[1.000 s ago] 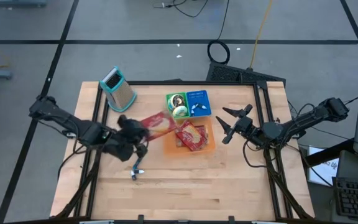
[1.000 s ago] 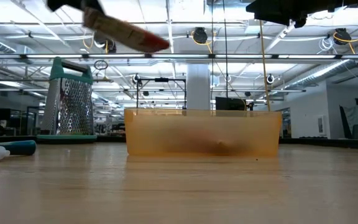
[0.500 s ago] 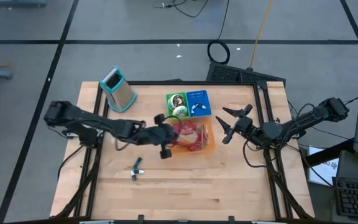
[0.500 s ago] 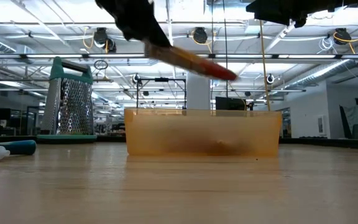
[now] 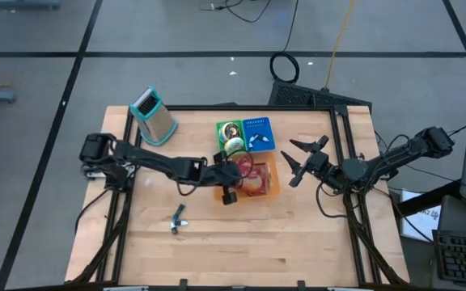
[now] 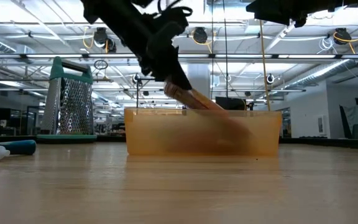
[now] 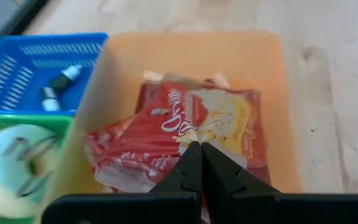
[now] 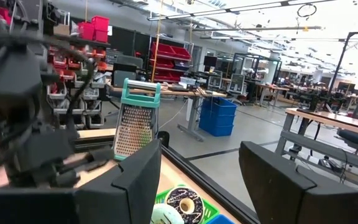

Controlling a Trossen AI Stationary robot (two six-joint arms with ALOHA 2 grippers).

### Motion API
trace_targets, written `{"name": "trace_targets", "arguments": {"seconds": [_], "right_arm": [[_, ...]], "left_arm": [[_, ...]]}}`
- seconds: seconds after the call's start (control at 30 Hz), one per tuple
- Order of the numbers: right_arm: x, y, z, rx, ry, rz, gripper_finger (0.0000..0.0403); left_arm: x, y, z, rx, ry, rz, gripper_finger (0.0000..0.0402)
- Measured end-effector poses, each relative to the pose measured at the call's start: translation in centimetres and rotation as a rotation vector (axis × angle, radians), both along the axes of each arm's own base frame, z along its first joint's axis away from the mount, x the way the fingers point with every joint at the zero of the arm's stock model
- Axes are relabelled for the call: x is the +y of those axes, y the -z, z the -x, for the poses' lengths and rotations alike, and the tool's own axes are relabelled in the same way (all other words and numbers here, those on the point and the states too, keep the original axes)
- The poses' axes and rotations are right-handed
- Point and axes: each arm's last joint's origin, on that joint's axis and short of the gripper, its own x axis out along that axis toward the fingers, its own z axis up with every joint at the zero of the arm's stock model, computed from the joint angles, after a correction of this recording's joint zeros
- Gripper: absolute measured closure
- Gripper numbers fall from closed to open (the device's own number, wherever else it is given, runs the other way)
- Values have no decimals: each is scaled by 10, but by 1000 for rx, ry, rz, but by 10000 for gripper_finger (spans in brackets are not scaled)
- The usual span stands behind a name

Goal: Pick & Place Food Item
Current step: Put the red popcorn bag into the orange bin

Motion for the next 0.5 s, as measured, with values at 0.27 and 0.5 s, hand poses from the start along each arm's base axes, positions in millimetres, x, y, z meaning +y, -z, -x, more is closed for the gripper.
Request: {"name": "trace_targets", "arguments": {"seconds": [0.27,0.5], "right_arm": [[0,0,0,6,1,2,195],[0,0,0,6,0,2,195]], "left_arm": [[5,28,-8,65,-51,53,397],[12,32,-7,66,-149,131,374]]}}
